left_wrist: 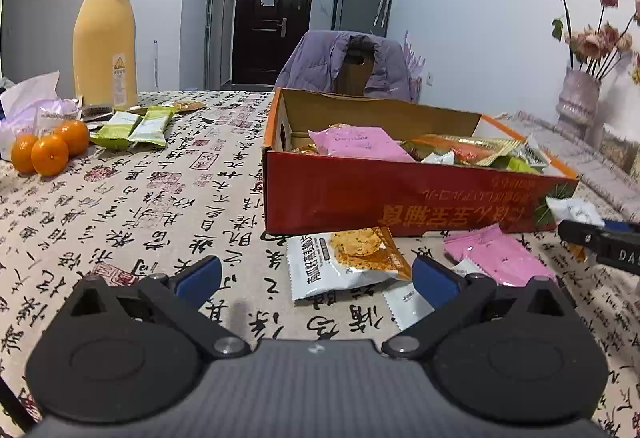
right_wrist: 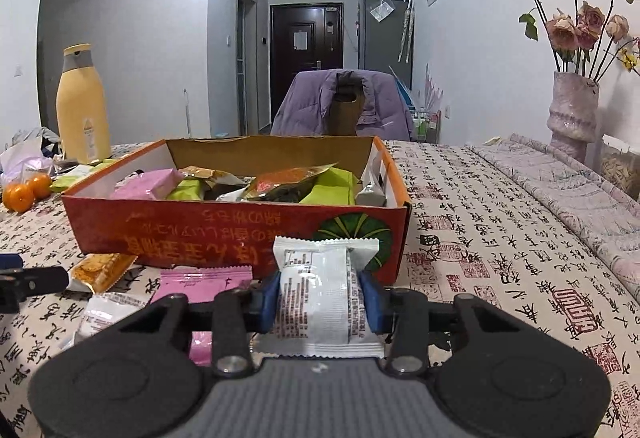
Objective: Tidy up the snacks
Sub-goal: 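Lift the white packet with the right gripper while the left grasps another white packet, then carry both white packets over the box and open both grippers inside, then withdraw both open grippers from the box toward the loose packets, then grasp the pink packet with the right gripper and lift it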
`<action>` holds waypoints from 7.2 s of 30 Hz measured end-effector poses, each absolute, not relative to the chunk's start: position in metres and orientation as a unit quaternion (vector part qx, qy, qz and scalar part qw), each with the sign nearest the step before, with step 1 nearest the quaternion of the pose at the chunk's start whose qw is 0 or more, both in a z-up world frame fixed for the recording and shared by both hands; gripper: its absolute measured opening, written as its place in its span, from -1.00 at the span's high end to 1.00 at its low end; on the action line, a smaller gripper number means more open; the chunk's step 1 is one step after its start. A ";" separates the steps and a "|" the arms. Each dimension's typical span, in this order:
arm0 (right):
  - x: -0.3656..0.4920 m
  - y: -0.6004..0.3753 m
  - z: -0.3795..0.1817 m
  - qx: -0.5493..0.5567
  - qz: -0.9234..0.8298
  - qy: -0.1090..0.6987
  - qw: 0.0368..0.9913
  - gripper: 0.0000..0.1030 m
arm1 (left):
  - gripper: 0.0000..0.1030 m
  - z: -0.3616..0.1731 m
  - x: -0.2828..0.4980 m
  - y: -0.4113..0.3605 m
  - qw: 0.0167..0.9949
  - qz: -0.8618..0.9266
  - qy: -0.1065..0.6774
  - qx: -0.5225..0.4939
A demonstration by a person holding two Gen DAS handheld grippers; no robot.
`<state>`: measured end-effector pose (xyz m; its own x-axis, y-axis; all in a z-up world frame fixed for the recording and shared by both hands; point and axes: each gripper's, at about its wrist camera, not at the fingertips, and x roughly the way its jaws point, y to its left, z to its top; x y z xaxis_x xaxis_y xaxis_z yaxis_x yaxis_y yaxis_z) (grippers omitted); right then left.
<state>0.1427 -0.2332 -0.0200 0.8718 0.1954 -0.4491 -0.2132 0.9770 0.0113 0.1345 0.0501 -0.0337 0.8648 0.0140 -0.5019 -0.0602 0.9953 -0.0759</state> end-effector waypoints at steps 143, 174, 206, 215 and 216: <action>0.243 -0.191 0.029 -0.003 0.117 0.147 0.982 -1.00 | -1.00 0.039 0.248 0.029 0.986 0.068 0.138 -0.063; 0.151 -0.176 0.013 -0.027 0.134 0.225 0.965 -1.00 | -1.00 0.001 0.142 0.073 0.975 0.063 0.211 -0.041; 0.167 -0.150 -0.035 -0.042 0.139 0.336 0.931 -0.19 | -1.00 -0.039 0.142 0.097 0.956 0.030 0.286 -0.056; 0.158 -0.164 -0.029 -0.020 0.143 0.315 0.938 -0.18 | -1.00 -0.040 0.143 0.098 0.954 0.034 0.291 -0.057; 0.156 -0.167 -0.028 -0.019 0.141 0.312 0.939 -0.18 | -1.00 -0.040 0.144 0.098 0.954 0.035 0.292 -0.056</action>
<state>0.1564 -0.1672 -0.0281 0.7658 0.2523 -0.5916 -0.2757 0.9598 0.0525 0.1436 0.0977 -0.0399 0.8268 0.0333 -0.5615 -0.0989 0.9913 -0.0869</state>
